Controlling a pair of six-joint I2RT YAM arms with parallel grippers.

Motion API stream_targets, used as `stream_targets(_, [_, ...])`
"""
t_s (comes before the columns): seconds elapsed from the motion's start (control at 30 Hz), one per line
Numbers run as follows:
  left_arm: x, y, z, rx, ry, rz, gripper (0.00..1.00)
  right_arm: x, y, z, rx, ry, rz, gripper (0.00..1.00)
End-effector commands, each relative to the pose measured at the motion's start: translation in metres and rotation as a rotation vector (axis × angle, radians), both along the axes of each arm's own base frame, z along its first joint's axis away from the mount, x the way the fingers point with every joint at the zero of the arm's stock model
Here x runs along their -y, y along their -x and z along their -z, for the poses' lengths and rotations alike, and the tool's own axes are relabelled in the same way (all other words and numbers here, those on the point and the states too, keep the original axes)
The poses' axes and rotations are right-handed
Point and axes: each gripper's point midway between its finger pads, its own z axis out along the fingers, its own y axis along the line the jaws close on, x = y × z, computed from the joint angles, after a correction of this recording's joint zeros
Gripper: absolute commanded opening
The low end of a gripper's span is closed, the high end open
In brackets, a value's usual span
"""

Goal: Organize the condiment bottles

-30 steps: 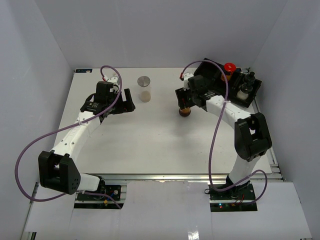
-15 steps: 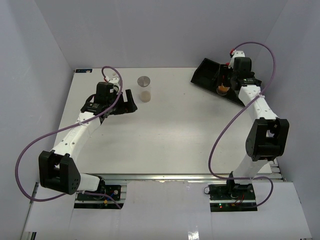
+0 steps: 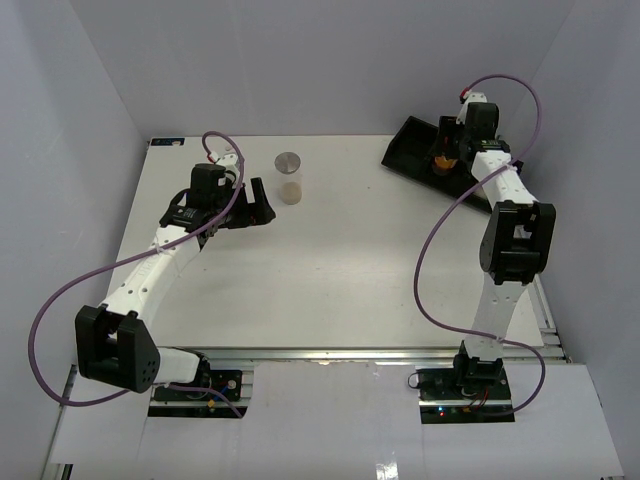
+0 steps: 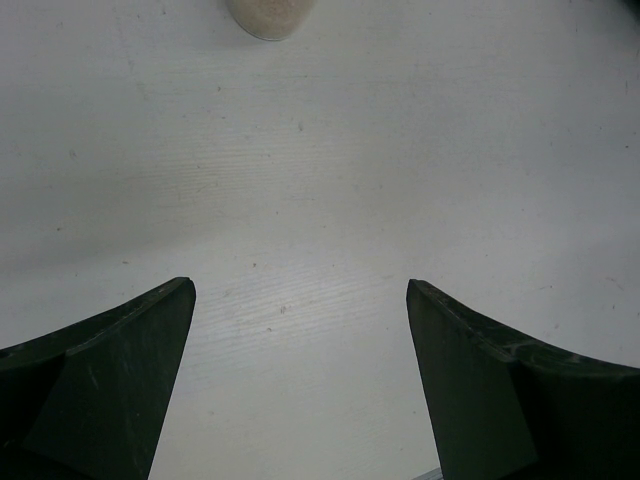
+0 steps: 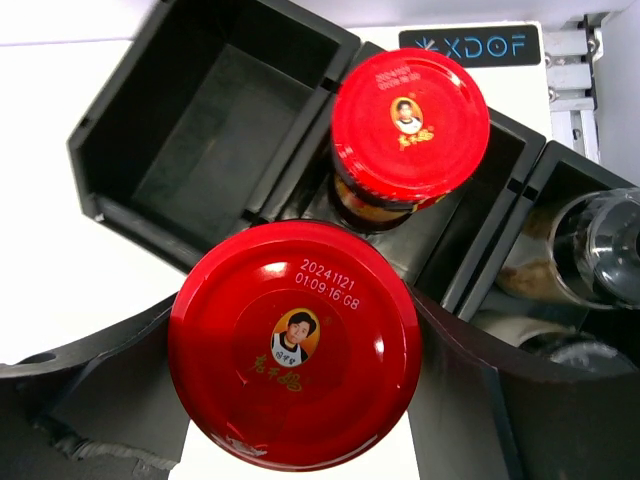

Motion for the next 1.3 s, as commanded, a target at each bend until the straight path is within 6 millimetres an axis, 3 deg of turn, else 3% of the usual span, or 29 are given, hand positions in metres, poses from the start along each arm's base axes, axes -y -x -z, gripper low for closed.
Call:
stream_targets(0.0, [-0.001,0.001,-0.019,0.062,0.014,0.009,0.98,0.018,-0.036,-0.095,0.300,0.018,0.016,0.08])
stream_targets(0.4, [-0.004,-0.001,-0.021,0.072,0.003,-0.002,0.98,0.026,-0.046,-0.047,0.236,-0.001,0.018,0.13])
stream_targets(0.67, [-0.004,0.000,-0.022,0.076,0.000,-0.001,0.98,0.025,-0.044,-0.036,0.234,-0.007,0.015,0.39])
stream_targets(0.87, [-0.004,-0.001,-0.025,0.083,0.001,0.001,0.98,0.025,-0.042,-0.032,0.223,-0.007,0.014,0.76])
stream_targets(1.27, [-0.006,0.000,-0.022,0.077,-0.012,-0.005,0.98,0.028,-0.033,-0.042,0.214,0.008,0.033,0.86])
